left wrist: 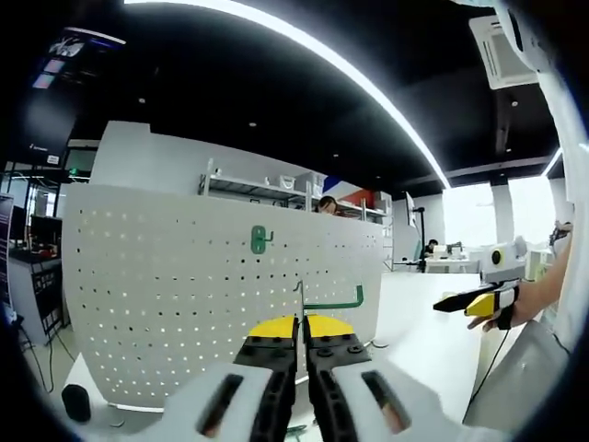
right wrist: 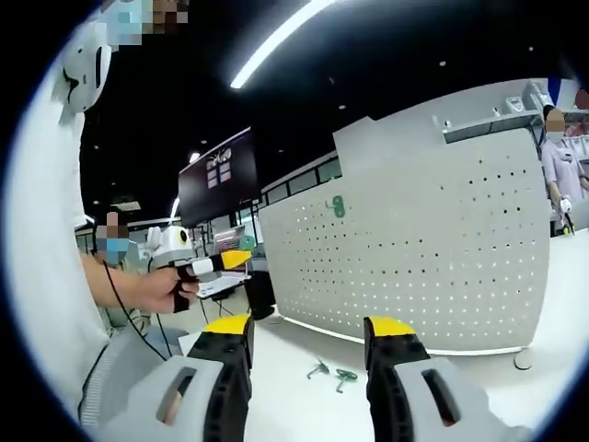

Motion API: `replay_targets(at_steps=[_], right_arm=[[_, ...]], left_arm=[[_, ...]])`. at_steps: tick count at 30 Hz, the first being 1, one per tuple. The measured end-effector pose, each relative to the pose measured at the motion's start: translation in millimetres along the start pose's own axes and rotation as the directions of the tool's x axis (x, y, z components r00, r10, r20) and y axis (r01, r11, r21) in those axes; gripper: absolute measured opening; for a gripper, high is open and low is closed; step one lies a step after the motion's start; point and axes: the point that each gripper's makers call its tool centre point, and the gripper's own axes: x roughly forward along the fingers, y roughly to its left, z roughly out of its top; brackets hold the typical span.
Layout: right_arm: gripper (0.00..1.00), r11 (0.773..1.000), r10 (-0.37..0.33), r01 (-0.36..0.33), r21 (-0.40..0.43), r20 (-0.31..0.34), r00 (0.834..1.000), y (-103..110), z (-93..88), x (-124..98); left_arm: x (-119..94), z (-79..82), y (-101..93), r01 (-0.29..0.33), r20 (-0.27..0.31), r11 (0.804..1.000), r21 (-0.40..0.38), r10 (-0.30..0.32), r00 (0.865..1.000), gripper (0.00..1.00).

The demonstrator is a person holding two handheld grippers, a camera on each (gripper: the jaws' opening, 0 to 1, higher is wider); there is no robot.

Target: Insert the hook assembly into the mounting plate slot until the hook locks in place.

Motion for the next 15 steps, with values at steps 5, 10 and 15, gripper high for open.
replay_targets(at_steps=[5,10,15], right_arm=[[0.44,1.000,0.024,-0.024,-0.009,0.015,1.000,5.4,9.1,11.3],[0.43,0.999,0.035,-0.035,-0.006,0.020,0.999,3.4,13.3,19.5],[0.41,0.998,0.059,-0.059,-0.016,0.026,0.998,7.5,19.6,29.7]], left_arm=[[3.3,-1.4,-3.4,-0.001,-0.002,1.000,0.002,0.001,1.000,0.02],[5.9,-2.5,-6.5,0.000,-0.008,1.000,0.003,0.000,1.000,0.02],[7.8,-0.6,-9.6,0.004,-0.004,1.000,0.007,-0.004,1.000,0.02]])
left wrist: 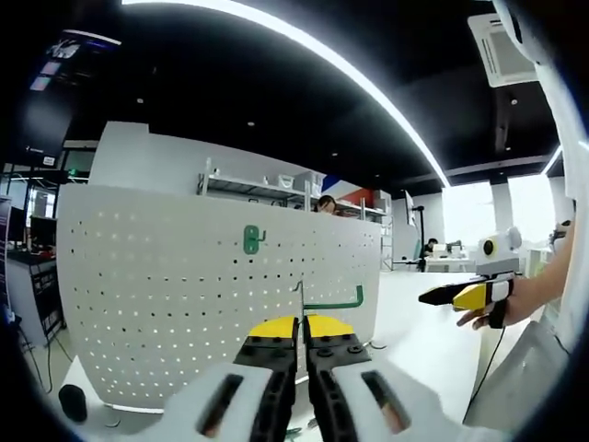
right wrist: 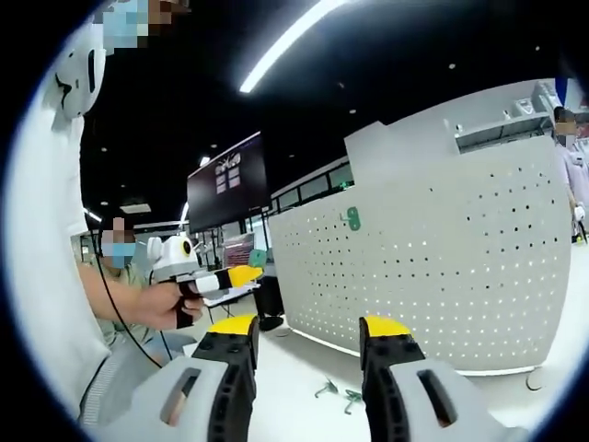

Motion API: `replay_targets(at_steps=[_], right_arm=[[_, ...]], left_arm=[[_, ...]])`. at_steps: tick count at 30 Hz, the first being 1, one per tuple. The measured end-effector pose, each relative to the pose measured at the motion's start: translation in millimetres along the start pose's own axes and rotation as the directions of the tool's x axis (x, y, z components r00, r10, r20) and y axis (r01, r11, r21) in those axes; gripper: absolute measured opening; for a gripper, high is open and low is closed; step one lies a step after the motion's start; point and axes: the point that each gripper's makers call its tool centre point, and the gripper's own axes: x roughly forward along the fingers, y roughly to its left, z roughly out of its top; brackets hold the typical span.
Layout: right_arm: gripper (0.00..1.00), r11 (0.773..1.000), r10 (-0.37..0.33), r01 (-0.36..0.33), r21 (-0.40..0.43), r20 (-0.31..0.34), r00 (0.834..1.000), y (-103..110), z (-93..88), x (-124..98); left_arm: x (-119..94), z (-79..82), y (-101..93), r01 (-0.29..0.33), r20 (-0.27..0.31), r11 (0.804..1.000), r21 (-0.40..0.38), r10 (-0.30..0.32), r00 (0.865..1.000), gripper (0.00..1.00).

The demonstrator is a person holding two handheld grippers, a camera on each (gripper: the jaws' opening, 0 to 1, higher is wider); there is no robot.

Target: Insert the hook assembly into the mounting plate slot until the hook locks in place.

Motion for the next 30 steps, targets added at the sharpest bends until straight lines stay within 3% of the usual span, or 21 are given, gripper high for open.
replay_targets(at_steps=[15,30], right_arm=[[0.36,0.999,0.049,-0.049,0.002,0.012,0.999,9.3,8.1,27.2],[0.34,0.997,0.074,-0.074,-0.001,0.021,0.997,17.9,17.1,51.6]], left_arm=[[11.4,4.1,-4.5,0.015,-0.010,1.000,0.001,-0.015,1.000,0.02],[15.6,7.0,-7.3,-0.018,-0.012,1.000,0.014,0.018,1.000,0.01]])
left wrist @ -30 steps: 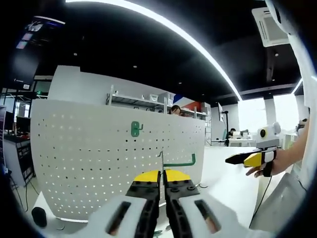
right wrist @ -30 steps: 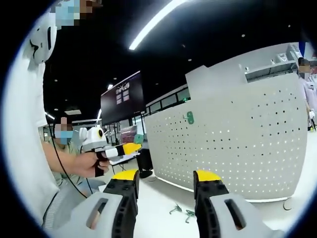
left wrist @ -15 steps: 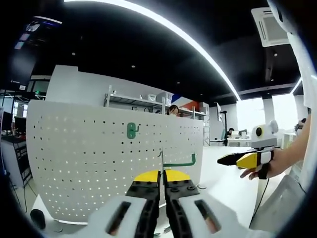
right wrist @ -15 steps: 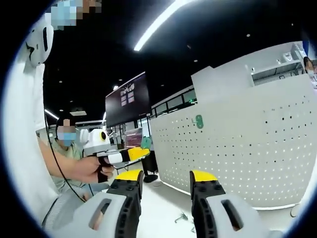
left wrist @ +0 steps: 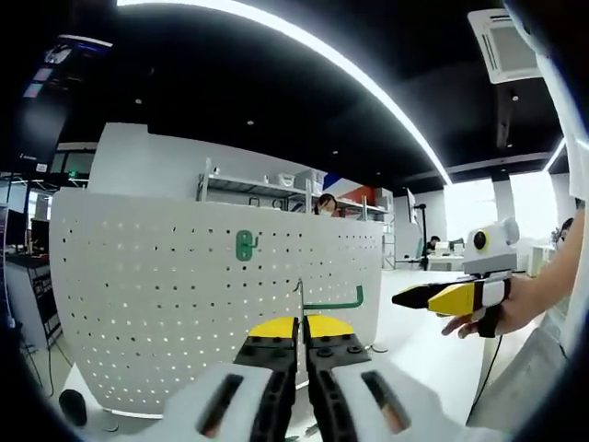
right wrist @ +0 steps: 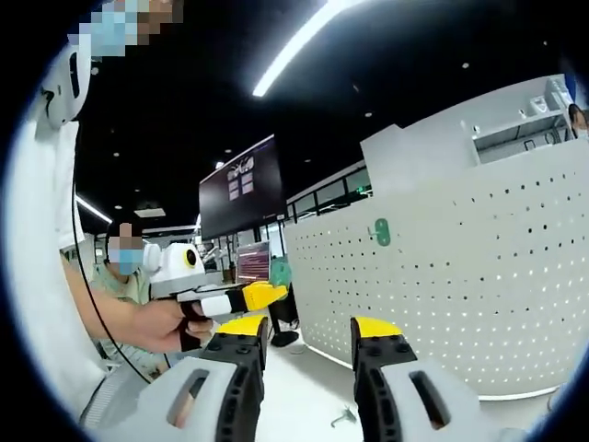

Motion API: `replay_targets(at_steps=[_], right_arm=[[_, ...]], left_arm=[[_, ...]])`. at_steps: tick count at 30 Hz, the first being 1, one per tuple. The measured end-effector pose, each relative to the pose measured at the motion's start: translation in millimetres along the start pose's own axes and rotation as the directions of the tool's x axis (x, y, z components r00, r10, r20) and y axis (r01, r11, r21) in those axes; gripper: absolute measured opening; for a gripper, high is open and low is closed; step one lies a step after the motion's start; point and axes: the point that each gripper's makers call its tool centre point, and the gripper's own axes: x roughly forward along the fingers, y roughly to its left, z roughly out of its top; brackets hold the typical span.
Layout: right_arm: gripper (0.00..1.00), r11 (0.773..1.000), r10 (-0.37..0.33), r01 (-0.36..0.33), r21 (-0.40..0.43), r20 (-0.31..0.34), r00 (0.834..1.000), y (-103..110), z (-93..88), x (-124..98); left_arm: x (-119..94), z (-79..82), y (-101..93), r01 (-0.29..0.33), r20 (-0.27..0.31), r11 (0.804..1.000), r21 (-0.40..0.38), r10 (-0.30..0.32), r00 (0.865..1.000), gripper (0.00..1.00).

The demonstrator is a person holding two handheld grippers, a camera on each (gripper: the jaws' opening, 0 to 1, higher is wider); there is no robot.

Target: Insert the hook assembly into the mounting plate slot until the hook locks in place.

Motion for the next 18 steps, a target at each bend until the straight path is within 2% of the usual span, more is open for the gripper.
replay_targets(at_steps=[6,18], right_arm=[[0.34,1.000,0.009,-0.009,-0.010,0.012,1.000,4.3,7.0,7.6],[0.33,1.000,0.010,-0.010,-0.022,-0.005,1.000,10.2,4.5,18.6]], left_arm=[[-0.2,-0.6,-1.0,-0.006,0.003,1.000,-0.011,0.006,1.000,0.01],[2.0,-0.3,-4.6,-0.011,-0.004,1.000,-0.011,0.011,1.000,0.01]])
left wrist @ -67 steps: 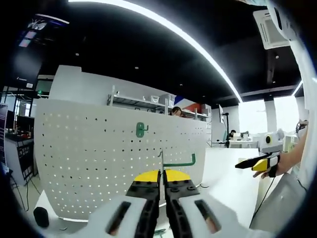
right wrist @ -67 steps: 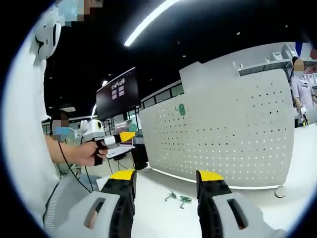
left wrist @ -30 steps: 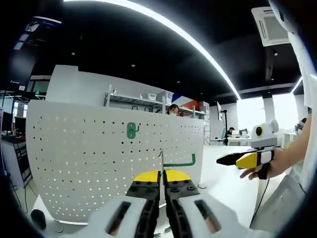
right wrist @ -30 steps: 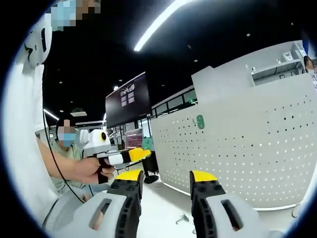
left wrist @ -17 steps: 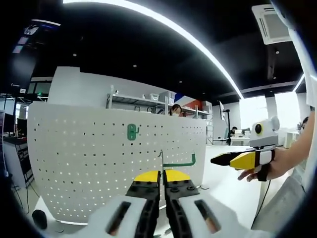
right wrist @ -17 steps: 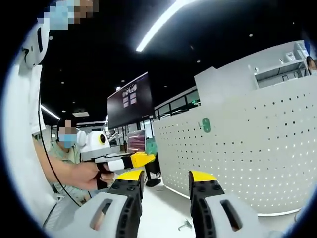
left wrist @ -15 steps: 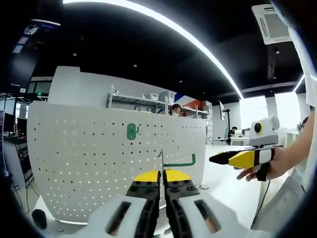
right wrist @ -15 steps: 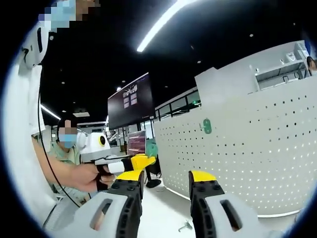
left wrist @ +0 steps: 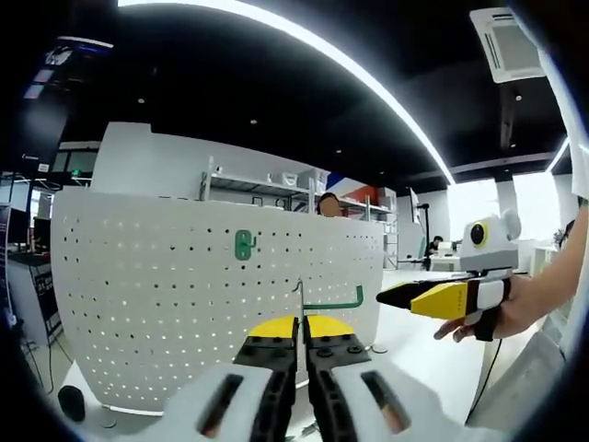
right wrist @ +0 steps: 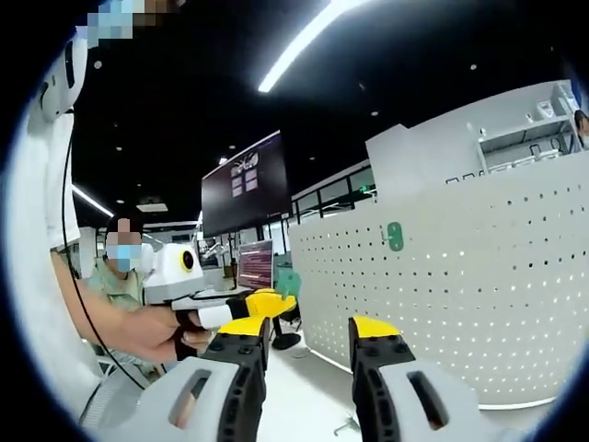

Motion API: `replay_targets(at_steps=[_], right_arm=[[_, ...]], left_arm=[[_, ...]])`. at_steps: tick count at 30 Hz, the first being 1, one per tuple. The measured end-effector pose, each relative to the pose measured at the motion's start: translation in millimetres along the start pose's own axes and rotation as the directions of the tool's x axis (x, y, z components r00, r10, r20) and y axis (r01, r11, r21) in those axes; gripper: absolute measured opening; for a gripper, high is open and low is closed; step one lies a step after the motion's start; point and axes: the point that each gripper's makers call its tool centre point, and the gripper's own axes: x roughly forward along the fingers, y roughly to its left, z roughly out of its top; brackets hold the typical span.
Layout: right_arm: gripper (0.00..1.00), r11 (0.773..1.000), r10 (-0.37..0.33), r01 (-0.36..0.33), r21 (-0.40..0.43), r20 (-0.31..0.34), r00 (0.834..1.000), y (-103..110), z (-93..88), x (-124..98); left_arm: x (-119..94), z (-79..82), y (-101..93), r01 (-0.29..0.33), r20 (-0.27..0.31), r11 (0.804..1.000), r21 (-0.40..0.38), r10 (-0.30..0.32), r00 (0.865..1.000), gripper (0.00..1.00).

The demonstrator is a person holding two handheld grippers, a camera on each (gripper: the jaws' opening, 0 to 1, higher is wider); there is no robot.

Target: Insert the hook assembly into the mounting plate slot until the hook locks in place.

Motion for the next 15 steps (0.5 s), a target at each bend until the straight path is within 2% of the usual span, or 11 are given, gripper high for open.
replay_targets(at_steps=[15], right_arm=[[0.30,1.000,0.020,-0.020,0.012,0.017,1.000,5.7,5.2,12.8]], left_arm=[[4.3,3.2,-12.3,0.007,0.003,1.000,0.003,-0.007,1.000,0.01]])
